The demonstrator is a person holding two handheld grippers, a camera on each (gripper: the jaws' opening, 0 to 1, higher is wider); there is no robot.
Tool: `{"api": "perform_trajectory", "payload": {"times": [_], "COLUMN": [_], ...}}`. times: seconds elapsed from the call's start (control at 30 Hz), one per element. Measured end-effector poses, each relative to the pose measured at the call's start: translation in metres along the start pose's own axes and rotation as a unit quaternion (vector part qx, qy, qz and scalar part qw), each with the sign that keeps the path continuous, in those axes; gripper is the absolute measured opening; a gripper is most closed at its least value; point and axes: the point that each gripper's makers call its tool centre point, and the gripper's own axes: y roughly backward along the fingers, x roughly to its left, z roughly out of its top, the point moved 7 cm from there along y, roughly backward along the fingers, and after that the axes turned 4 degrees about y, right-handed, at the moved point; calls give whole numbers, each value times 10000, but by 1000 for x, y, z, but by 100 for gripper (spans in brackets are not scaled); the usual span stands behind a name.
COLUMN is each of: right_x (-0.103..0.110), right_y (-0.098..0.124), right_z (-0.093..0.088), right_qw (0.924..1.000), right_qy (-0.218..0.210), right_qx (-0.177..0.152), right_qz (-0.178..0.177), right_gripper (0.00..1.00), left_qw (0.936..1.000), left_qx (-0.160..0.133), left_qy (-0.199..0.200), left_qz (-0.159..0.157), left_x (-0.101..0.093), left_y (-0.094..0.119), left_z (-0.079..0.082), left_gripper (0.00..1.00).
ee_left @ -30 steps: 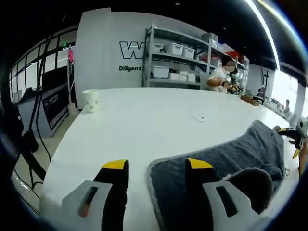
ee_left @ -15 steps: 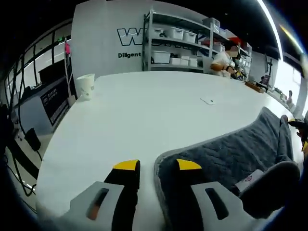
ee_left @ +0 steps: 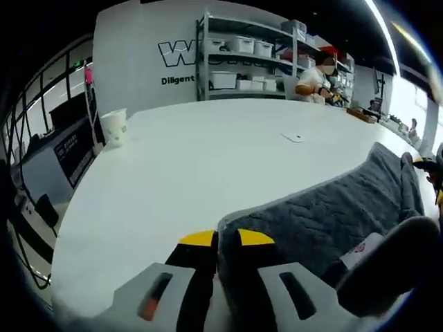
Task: Open the folded towel by lifting each exposed corner and separating the folded layers until the towel lies flat within the target outline without major curled edges
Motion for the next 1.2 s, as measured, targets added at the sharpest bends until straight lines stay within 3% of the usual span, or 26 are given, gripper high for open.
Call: {"api": "perform_trajectory", "payload": {"times": [0.07,0.5,1.07,1.2], "right_x": [0,-2,-3,-1], "right_y": [0,1,1,1], "right_z": [-1,-2,-6,-7], "right_qw": [10000,10000,9999,9998], "right_qy": [-3,-8,-13,5], "right_qx": [30,45,147,192], "right_qz": [-14,-39,-63,-27], "right_gripper": [95,95,98,99], "left_qw": [10000,9985,9965,9968], "left_qx": [-69,-177,-162,-177], "left_qy": [-21,73,134,194], "left_qz": [12,520,803,752], "left_x": [-1,15,34,36], "left_y": [0,-7,-6,-6], "left_z": [1,4,5,4], "left_gripper": [1,1,1,2]}}
